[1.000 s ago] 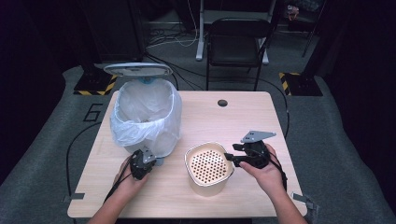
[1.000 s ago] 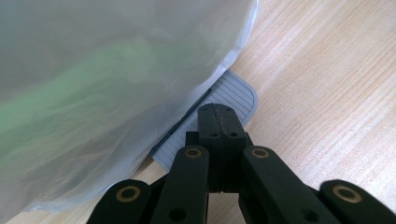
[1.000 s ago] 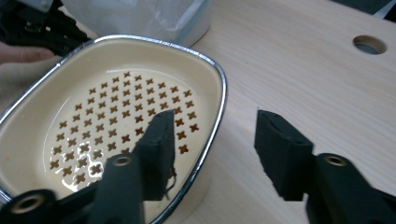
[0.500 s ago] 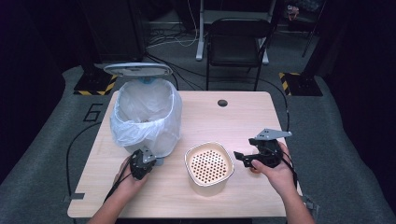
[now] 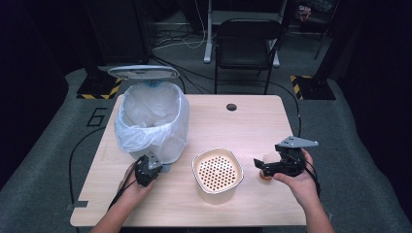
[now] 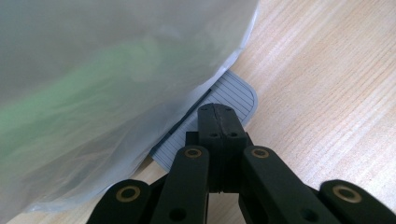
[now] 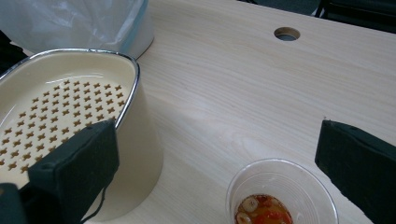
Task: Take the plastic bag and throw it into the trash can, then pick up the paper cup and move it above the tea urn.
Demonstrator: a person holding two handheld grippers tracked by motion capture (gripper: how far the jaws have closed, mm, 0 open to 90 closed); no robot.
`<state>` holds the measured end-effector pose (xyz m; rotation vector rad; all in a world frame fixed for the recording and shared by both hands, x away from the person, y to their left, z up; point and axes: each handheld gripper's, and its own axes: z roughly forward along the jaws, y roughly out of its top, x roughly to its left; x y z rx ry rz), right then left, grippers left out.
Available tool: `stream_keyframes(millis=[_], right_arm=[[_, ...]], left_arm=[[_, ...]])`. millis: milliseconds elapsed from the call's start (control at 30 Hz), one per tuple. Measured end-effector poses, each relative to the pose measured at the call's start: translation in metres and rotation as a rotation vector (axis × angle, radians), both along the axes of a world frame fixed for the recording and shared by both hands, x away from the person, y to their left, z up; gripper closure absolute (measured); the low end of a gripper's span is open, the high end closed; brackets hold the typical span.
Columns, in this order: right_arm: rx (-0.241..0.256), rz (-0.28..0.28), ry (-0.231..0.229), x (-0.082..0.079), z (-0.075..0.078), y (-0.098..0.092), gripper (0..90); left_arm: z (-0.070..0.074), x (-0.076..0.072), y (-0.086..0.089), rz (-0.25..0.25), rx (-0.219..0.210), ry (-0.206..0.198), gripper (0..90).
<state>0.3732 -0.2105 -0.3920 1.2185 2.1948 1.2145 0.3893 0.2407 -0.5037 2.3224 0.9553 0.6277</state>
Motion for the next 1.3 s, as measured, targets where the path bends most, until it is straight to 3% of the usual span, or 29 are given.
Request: stream_keyframes(millis=[100,233,400,600,667,800,900,933,1033,1233,1300], right_arm=[[-0.013,-0.026,0.000,-0.001,-0.001,-0.006,0.1],[-0.058,-0.066,-0.021,0.000,-0.006,-0.016,7.4],[-0.088,-0.092,-0.037,0.002,-0.018,-0.028,10.2],[-0.079,-0.125,-0.020,0.003,-0.031,-0.039,9.5],[-0.063,-0.110,-0.004,0.004,-0.035,-0.039,9.4],[-0.076,-0.087,-0.001,0.004,-0.042,-0.034,8.9],[-0.074,-0.086,0.002,0.005,-0.046,-0.032,8.9],[-0.077,-0.083,0.007,0.006,-0.047,-0.031,8.9],[-0.078,-0.080,0.023,0.007,-0.053,-0.030,9.1],[-0.083,-0.069,0.042,0.010,-0.065,-0.027,13.0],[-0.088,-0.067,0.041,0.010,-0.069,-0.026,13.7]], left_arm=[[-0.001,0.000,0.000,-0.007,-0.013,0.011,90.0],[-0.001,-0.001,-0.001,0.007,-0.012,0.016,90.0],[0.000,0.000,0.000,-0.010,0.012,-0.001,90.0],[0.000,-0.001,0.000,0.002,0.003,0.006,90.0],[0.000,-0.001,0.000,0.003,0.003,0.002,90.0],[0.000,-0.001,0.000,0.005,0.004,0.000,90.0],[0.002,0.002,0.001,-0.026,0.035,-0.012,90.0],[0.000,0.000,0.000,0.005,0.003,-0.001,90.0],[0.001,0.001,0.001,-0.015,0.013,0.004,90.0],[-0.001,0.000,-0.001,-0.001,-0.015,0.009,90.0],[0.000,0.000,-0.001,-0.002,-0.005,0.003,90.0]])
